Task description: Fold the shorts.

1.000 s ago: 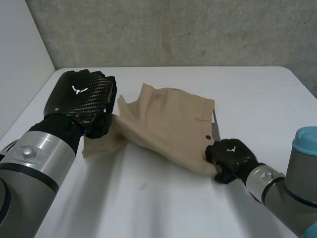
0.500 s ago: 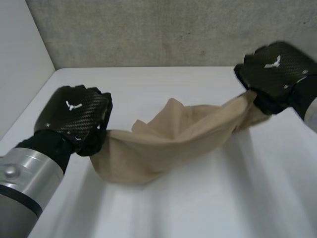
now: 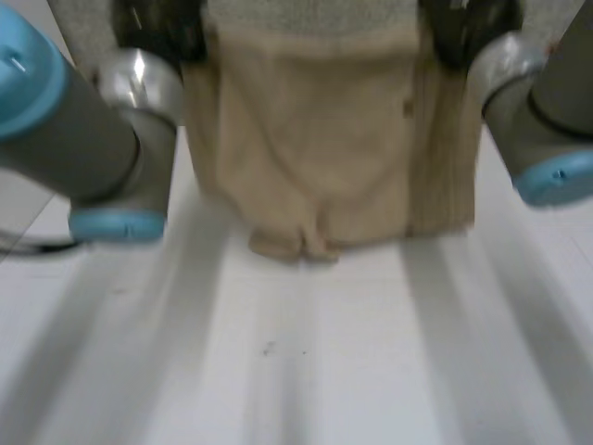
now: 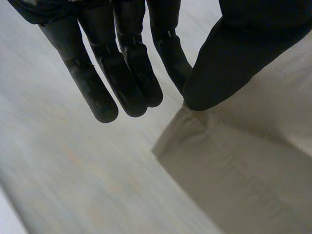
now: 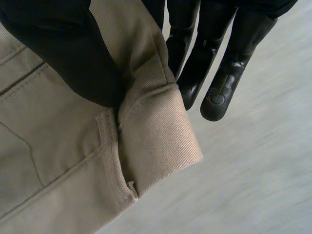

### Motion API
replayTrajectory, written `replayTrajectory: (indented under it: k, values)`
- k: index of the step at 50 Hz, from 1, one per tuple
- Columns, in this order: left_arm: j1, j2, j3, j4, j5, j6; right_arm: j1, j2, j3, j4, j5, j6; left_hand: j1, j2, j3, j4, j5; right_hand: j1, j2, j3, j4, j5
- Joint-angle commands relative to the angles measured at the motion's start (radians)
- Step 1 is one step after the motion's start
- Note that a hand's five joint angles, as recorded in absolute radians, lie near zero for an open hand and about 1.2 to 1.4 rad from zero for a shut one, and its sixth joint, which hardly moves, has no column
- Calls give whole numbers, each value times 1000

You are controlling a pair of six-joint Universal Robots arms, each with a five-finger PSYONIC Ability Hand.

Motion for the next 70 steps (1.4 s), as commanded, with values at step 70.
replayTrajectory:
  k: [70]
  values:
    - [-92, 137, -642, -309, 6, 5, 19, -294, 1085, 333, -17, -253, -758, -813, -810, -816, -775, 408, 215, 214, 202, 235]
